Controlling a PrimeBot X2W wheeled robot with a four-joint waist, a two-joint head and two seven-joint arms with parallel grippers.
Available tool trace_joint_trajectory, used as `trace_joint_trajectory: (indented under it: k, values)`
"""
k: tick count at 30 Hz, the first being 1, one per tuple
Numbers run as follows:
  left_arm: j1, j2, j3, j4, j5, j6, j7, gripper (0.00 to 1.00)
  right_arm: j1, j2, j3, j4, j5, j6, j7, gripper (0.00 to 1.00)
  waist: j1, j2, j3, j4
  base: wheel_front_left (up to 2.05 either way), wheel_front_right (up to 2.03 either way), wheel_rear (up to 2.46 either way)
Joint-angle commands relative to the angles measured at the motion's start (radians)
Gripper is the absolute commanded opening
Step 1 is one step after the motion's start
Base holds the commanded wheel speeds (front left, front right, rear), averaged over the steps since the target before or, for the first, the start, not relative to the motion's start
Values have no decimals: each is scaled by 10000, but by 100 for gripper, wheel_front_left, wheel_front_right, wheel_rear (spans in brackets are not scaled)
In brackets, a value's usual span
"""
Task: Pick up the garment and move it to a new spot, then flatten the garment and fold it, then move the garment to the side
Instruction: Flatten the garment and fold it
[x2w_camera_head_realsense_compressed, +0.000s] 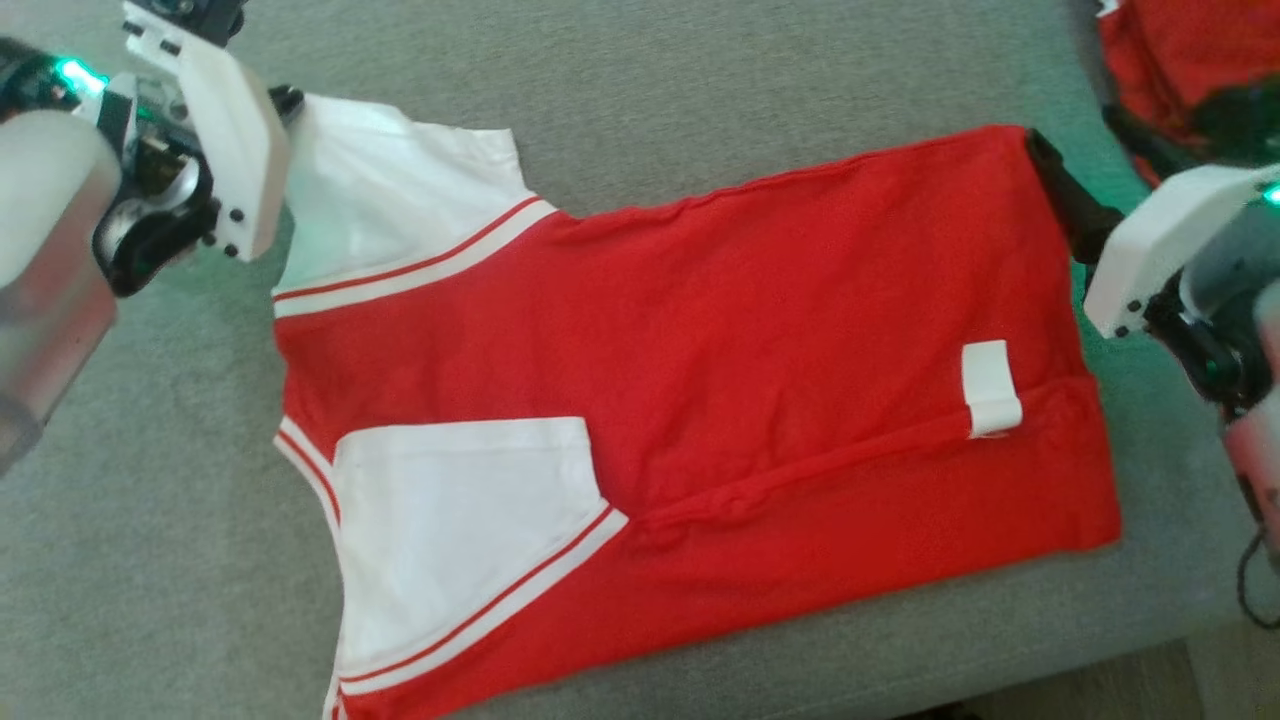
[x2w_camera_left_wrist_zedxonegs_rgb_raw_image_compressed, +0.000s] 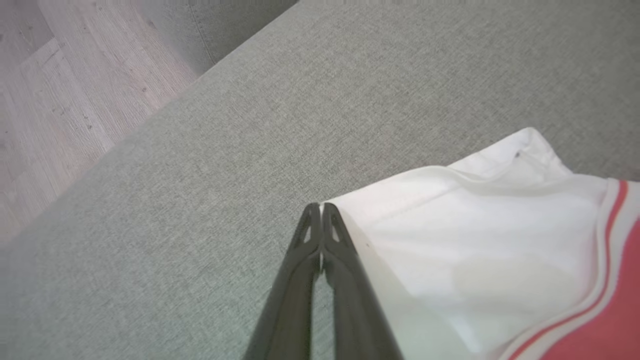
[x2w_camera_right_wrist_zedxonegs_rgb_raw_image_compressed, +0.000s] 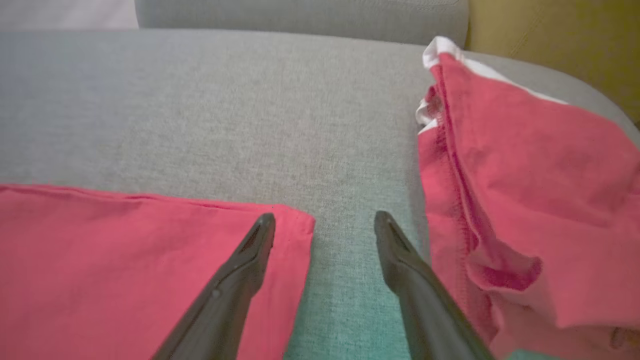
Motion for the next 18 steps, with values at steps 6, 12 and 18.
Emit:
trace_joint_trajectory:
  k: [6,12,18]
  values:
    - [-846,490,47,-390,-112,18,-211,0,-791,-458,1122,1065,166,65,238,100,-1,0,31,192,0,0,0]
    - [-922,596,-114,-455,-172,18,-246,0,-1363,-508,1901,1831,37,65,143,100,-1,0,25,233,0,0,0]
    - [-955,641,-245,-496,-223,18,-268,0,-2055,-560,2800,2640,60,65,-47,74,-1,0,34,313,0,0,0]
